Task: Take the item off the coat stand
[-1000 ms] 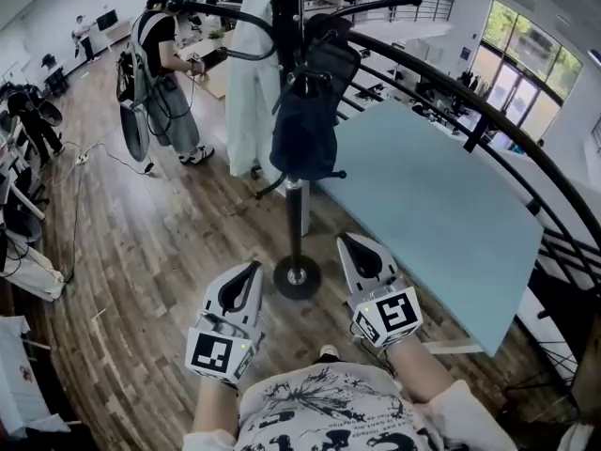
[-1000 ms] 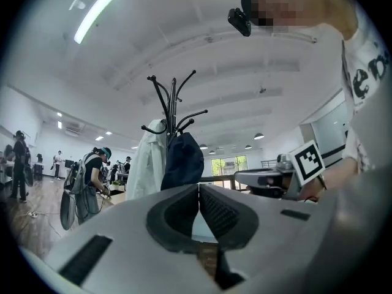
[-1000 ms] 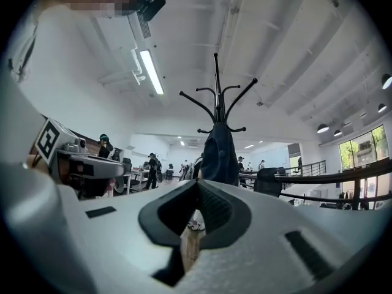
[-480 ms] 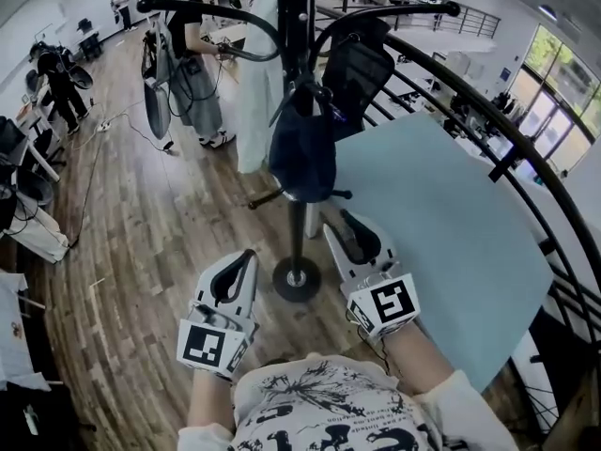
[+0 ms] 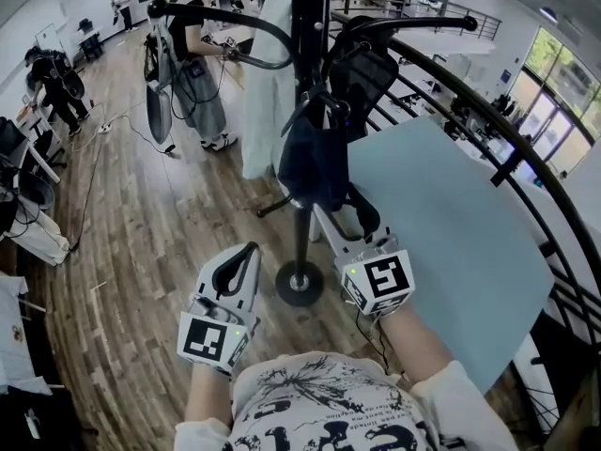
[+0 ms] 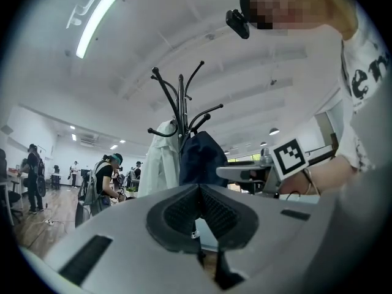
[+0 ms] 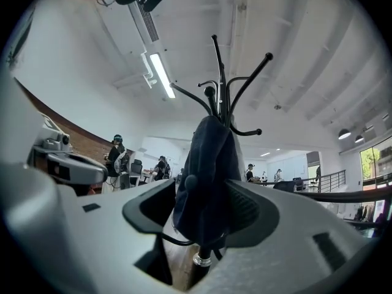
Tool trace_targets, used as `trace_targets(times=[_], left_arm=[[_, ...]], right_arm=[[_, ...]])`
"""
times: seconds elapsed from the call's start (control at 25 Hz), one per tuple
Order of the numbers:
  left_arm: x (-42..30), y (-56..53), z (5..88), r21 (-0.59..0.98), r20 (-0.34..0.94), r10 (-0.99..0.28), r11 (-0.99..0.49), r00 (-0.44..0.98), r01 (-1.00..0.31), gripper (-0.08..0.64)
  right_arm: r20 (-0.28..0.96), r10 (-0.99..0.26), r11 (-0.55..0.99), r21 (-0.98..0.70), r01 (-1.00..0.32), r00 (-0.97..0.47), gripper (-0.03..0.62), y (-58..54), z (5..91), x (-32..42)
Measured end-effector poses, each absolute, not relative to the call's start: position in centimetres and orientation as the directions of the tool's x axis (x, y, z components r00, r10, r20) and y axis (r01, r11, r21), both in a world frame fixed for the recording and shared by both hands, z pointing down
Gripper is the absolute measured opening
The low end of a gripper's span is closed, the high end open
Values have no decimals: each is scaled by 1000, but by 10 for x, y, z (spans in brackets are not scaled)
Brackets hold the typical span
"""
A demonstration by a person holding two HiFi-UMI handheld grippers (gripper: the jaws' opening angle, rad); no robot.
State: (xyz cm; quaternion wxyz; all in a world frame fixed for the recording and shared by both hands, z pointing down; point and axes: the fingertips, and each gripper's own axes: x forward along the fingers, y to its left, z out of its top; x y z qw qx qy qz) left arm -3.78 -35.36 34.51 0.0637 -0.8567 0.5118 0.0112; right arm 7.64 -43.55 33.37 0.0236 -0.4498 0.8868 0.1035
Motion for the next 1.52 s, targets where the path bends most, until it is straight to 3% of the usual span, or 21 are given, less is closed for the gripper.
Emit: trace_targets(times=[0.36, 0.76, 1.08, 1.52], left_arm=[[-51, -358, 349, -98, -72, -871, -478, 485, -873, 5], [-64, -368, 356, -82, -43, -871, -485, 490, -870, 5], [-59, -364, 362, -77, -29, -854, -516, 519, -853, 5], [-51, -352, 363, -78, -23, -842, -537, 540, -840, 5]], right_arm=[[-133, -829, 519, 176, -836, -543, 179, -467, 318, 68], [-134, -875, 442, 172, -881, -465, 8, -485, 315, 78], [-142, -874, 443, 161, -882, -465, 2, -473, 309, 79], [-246, -857, 419, 181, -890, -453, 2, -433, 270, 94]])
